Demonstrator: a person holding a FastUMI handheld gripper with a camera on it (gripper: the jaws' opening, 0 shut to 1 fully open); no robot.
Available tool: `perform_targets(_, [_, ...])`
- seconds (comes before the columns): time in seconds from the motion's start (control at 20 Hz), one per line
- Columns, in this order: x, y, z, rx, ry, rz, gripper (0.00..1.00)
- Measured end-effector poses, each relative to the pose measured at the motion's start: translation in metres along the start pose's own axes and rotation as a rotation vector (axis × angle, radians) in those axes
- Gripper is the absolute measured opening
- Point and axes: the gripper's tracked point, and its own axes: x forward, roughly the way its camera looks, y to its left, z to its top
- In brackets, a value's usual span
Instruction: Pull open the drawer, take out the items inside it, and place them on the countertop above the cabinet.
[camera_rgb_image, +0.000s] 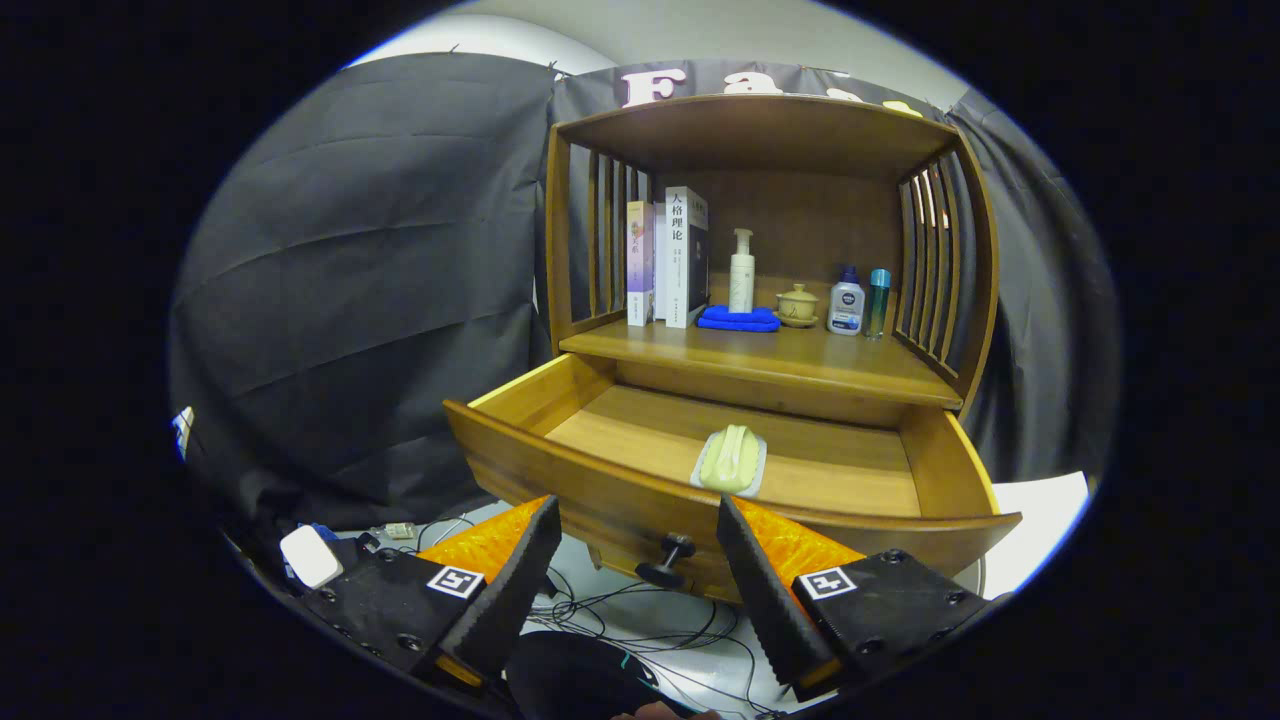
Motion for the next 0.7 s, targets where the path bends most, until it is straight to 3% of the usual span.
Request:
perform_targets(0.2, [0.013, -0.031, 0.025, 0.062, 0.027, -0.034, 0.98])
perform_targets(0.45, [0.044, -0.043, 0.033, 0.21, 0.143, 0.002, 0.98])
perform_targets(0.7, [0.086, -0.056, 0.042, 0.262, 0.242, 0.011, 0.98])
